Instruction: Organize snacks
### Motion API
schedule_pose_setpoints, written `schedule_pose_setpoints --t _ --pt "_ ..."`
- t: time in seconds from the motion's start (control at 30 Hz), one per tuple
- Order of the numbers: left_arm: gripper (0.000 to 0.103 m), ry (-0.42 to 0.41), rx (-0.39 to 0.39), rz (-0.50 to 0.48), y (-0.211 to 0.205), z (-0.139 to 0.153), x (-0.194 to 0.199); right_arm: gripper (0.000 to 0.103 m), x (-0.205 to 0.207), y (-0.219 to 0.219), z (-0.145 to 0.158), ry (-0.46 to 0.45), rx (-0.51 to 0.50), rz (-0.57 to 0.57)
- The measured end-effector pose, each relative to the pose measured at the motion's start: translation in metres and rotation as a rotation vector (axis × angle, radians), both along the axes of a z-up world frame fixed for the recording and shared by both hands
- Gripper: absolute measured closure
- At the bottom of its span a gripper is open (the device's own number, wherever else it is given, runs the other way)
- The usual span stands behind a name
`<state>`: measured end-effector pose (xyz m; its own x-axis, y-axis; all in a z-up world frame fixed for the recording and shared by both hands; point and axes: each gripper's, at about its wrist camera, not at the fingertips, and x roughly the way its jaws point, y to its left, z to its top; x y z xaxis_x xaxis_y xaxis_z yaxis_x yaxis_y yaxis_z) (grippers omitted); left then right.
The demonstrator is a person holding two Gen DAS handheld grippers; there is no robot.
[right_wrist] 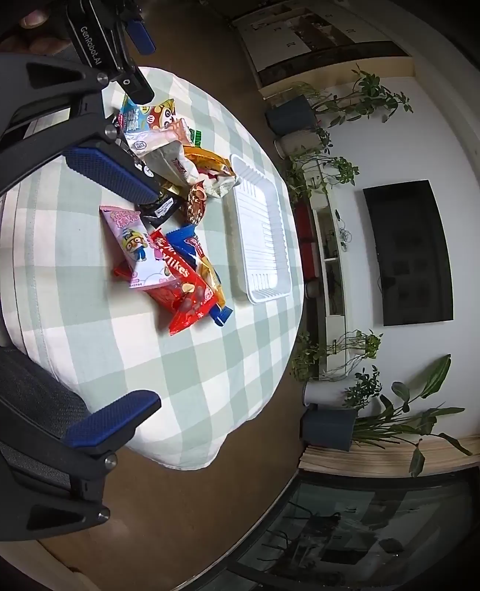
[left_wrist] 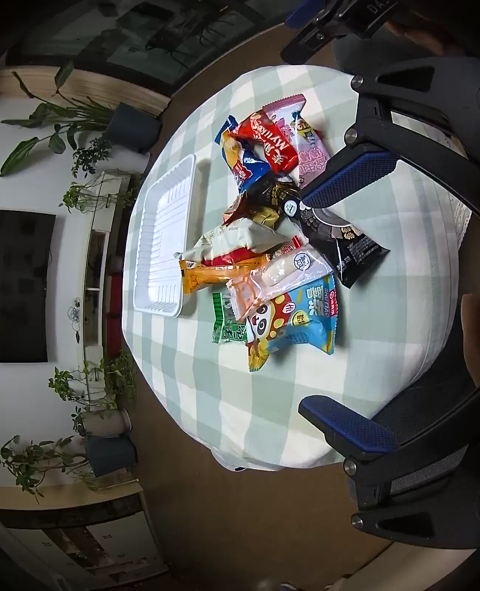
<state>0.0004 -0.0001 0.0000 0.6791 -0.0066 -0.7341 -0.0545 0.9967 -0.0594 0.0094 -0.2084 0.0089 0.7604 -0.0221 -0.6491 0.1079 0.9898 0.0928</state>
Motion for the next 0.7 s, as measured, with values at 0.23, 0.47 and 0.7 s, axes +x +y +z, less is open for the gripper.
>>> schedule_pose_setpoints --t 0.23,0.47,0.7 --pt "0.000 0.003 0.007 0.003 0.006 -0.007 0.001 0.000 -0.001 0.000 0.000 0.008 0.003 0.001" --pt "0.000 0.019 0.028 0.007 0.002 -0.013 0.002 0.000 -0.005 0.020 -0.015 0.009 0.003 0.006" --pt "0.000 0.032 0.031 0.008 0.002 -0.017 0.004 0.000 0.000 0.010 -0.014 0.032 0.018 0.015"
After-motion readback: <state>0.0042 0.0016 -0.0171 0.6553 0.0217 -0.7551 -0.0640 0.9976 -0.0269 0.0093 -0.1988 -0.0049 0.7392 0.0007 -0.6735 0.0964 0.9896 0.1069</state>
